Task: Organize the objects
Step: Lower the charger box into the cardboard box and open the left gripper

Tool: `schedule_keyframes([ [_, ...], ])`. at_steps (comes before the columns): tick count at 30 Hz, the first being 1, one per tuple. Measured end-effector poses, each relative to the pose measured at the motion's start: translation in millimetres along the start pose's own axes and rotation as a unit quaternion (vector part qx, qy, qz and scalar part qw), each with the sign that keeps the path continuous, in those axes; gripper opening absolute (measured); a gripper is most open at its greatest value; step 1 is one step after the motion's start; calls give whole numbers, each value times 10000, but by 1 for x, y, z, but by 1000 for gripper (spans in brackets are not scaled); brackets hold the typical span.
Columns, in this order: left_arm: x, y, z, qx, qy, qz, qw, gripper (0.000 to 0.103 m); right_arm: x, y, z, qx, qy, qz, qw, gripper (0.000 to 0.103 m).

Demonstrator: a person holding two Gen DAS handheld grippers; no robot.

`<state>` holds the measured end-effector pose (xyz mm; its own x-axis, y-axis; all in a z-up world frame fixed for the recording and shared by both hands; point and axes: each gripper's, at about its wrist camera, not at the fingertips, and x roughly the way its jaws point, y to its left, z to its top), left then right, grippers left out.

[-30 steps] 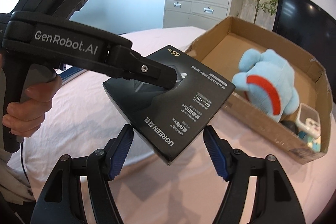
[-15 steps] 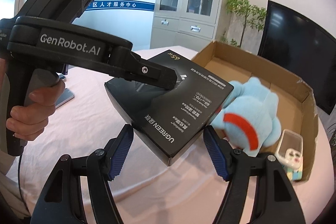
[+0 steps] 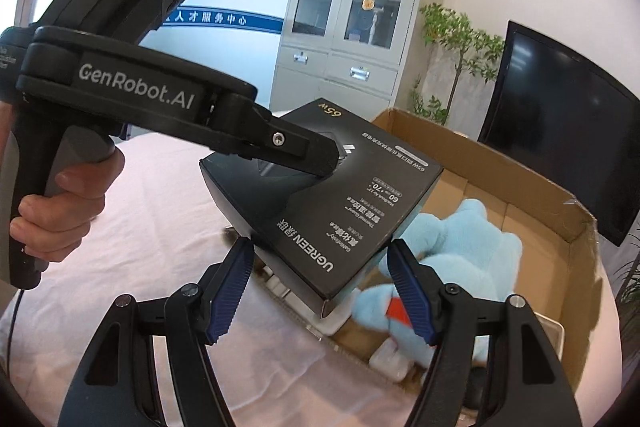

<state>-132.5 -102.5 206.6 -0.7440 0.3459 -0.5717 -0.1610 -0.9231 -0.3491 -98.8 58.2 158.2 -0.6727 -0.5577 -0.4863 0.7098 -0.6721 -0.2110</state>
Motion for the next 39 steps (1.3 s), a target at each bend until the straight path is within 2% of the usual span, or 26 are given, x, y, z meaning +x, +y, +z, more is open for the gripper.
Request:
schedule_keyframes([
  [4,30,18,3,-36,192,157,9997,57,30,-8,0,52,207,81,9997,68],
  [11,75,29,-21,-131,640,520,9965,57,67,-9,-10,38,789,9,9969,67],
  [14,78,17,-30,-57,612,590,9964,57,55,-10,-12,166,704,159,9973,67],
  [16,72,2,-34,187,403,837,9955,58,48,-7,-13,168,736,135,9971,67],
  [19,55,-22,-39,545,65,1133,9920,69,34,-7,-21,215,859,-10,9961,71],
  [21,47,-35,-48,662,-67,1292,9894,87,22,-14,-29,439,1006,-257,9936,75],
  [22,44,-40,-53,676,-22,1306,9891,89,13,-19,-34,644,1110,-469,9906,78],
  [24,44,-51,-65,749,86,1236,9895,90,-3,-26,-42,894,1229,-797,9852,79],
  [29,37,-87,-88,986,-226,1744,9795,96,-37,-48,-55,1406,1322,-1442,9706,84],
  [33,33,-94,-91,824,-145,1463,9857,103,-47,-66,-68,1574,1426,-2111,9541,85],
  [36,37,-96,-93,794,5,1460,9861,103,-52,-76,-72,1698,1406,-2243,9493,85],
  [38,41,-99,-97,853,66,1574,9838,103,-55,-80,-73,1772,1358,-2274,9479,91],
  [39,42,-99,-98,822,108,1603,9836,103,-58,-81,-75,1803,1319,-2306,9471,100],
])
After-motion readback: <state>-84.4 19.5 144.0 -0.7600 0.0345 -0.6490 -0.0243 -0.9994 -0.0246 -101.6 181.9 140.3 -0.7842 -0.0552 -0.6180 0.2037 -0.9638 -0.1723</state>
